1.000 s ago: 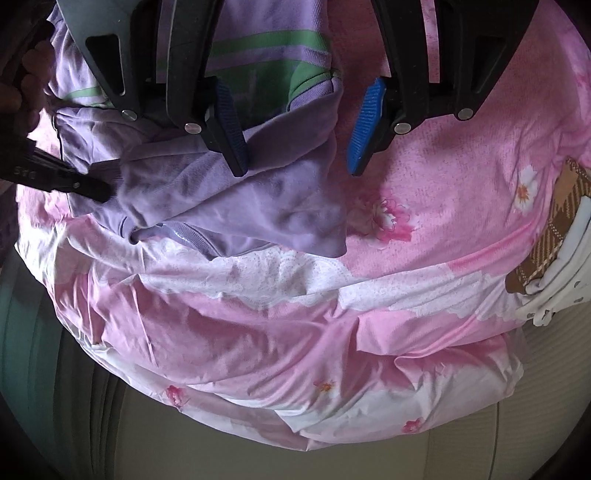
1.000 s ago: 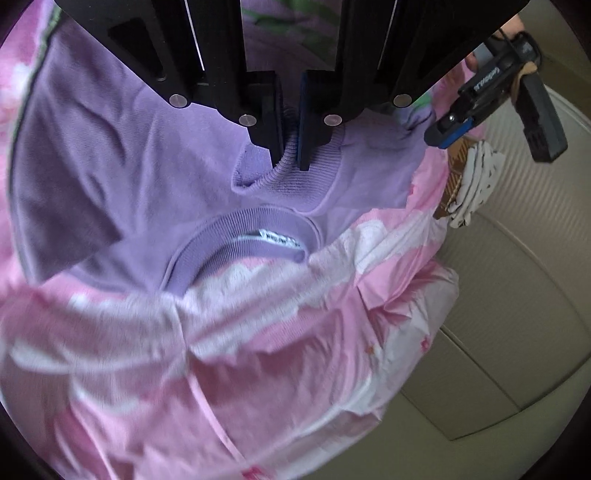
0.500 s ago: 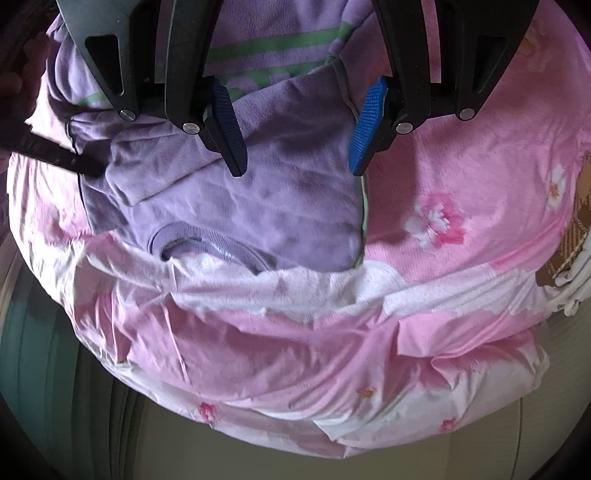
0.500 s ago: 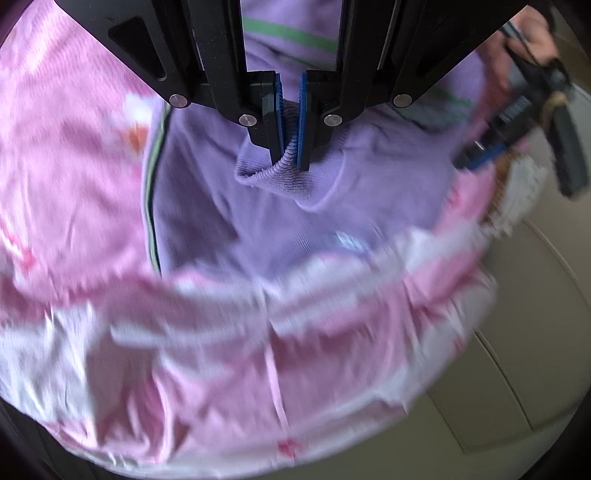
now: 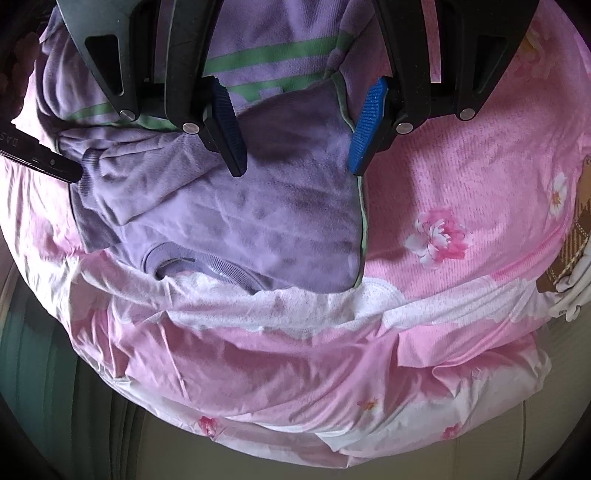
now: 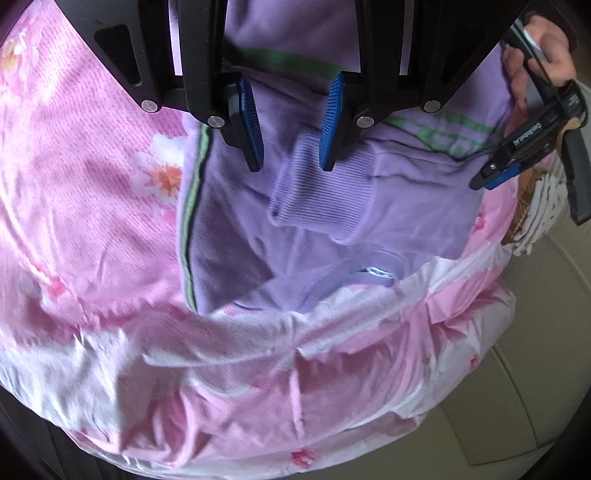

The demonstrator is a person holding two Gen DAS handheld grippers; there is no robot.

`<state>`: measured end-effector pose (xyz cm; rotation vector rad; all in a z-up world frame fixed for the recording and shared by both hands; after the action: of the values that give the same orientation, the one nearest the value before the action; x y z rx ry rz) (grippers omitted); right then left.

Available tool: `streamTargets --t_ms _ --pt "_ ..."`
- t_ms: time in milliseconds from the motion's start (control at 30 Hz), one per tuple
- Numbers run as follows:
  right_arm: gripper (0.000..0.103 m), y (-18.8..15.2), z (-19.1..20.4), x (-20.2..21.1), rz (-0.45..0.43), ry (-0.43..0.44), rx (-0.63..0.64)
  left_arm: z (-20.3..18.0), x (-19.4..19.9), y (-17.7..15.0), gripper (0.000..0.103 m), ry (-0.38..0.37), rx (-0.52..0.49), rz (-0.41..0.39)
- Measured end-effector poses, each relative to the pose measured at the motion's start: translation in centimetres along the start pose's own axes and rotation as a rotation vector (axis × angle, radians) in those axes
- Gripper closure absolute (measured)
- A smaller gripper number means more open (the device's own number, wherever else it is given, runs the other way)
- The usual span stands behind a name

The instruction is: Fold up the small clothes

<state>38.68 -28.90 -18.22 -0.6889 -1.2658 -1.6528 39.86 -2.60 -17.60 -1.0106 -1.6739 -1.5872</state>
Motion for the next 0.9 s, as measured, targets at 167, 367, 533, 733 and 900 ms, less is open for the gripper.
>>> streamTargets --t_ms 167,367,533,733,900 --pt "0.070 1.7 0.7 0.1 -0.009 0.043 -0.017 -0.3 0.5 0.7 0.047 -0.003 -0.001 -0.007" --pt "0.070 3.5 1.1 -1.2 0.067 0.024 -0.043 -0.3 0.5 1.0 0.047 -0.004 0.009 -0.007" --pt "0.098 2.5 0.9 -2.7 0.114 0.013 -0.025 -0.5 0.0 0.6 0.047 -0.004 0.000 0.004" --pt "0.102 0.8 -0.4 -3.4 0.131 -0.025 -0.031 -0.4 -0.5 -0.1 0.047 -0.004 -0.003 0.015" --pt "0.102 -0.6 -1.0 -3.2 0.136 -0.061 -0.030 -0.2 -0.7 -0.7 0.046 -0.005 -0.003 0.022"
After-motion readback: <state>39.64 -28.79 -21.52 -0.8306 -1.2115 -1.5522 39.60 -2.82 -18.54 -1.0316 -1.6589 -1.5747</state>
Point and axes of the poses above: each gripper's, at about its wrist camera, not at the fingertips, and x roughly against the way its jaws point, z to its left, y to its top, the point moved 6 cm from there along -x, roughly the way its jaws point, and after that the axes turned 12 degrees about z, right-handed, at the moved point
